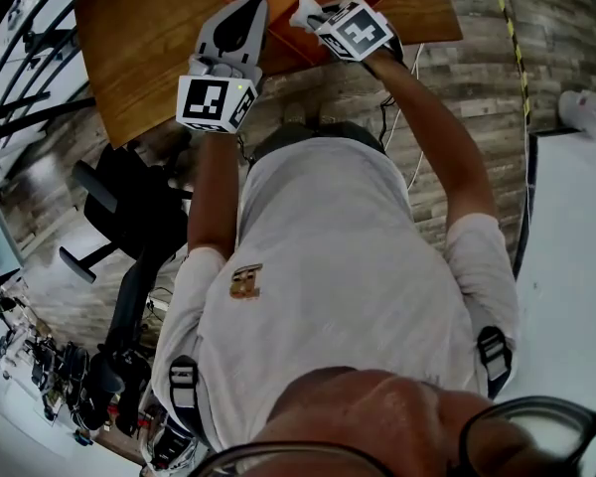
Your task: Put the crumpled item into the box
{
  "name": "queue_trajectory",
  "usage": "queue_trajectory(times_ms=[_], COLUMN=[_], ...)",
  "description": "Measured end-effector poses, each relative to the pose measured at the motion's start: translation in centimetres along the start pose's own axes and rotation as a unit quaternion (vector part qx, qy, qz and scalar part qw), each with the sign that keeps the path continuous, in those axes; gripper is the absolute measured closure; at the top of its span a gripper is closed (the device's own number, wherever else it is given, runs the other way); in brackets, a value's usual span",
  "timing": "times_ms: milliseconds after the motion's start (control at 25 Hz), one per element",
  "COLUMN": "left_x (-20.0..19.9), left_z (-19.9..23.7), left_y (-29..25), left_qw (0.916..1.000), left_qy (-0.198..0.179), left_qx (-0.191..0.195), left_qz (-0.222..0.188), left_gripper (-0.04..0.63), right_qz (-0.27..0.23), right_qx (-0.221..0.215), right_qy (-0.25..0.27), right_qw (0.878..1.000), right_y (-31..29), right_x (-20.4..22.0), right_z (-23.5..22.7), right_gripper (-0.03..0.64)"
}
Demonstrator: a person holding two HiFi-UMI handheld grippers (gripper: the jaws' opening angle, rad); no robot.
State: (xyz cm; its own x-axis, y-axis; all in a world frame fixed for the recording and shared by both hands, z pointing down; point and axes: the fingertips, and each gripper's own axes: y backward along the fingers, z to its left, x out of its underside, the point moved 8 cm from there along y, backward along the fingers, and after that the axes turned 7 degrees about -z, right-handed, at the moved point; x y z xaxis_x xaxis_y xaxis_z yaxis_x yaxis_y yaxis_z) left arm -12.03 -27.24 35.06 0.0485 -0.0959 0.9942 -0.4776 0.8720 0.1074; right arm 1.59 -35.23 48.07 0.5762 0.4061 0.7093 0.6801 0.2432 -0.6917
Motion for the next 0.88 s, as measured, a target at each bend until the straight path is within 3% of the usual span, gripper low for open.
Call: queue_trajectory(times_ms=[240, 440, 560, 760, 880], left_x=[0.3, 0.9, 1.4, 1.8, 1.9], left_z=[1.0, 1.4, 1.7, 2.2, 2.4], left_y=[-0.6, -1.1, -1.3, -1.3, -1.5], left_qw=[0.9999, 0.9996, 0.9995, 0.9993, 0.9991], left_qy=[0.008, 0.016, 0.02, 0.024, 0.026], left_qx=[0.012, 0.021, 0.025, 0.03, 0.033], left_qz=[-0.006, -0.007, -0.004, -0.002, -0.001], left_gripper=[0.575, 0.575, 0.575, 0.575, 0.575], right_qz=[0.023, 0.057, 0.085, 0.097, 0.102], right_qx=[0.013, 0.034, 0.031, 0.077, 0.093], right_qy=[0.001, 0.031, 0.044, 0.097, 0.103], right_qw=[1.0, 0.997, 0.995, 0.988, 0.985], right_y=[-1.0, -1.5, -2.1, -1.9, -1.8], right_x=[-0.1, 0.5, 1.0, 0.3, 0.4], right_z=[-0.3, -0.8, -0.7, -1.4, -2.1], right_gripper=[0.552, 0.548, 0.508, 0.434, 0.422])
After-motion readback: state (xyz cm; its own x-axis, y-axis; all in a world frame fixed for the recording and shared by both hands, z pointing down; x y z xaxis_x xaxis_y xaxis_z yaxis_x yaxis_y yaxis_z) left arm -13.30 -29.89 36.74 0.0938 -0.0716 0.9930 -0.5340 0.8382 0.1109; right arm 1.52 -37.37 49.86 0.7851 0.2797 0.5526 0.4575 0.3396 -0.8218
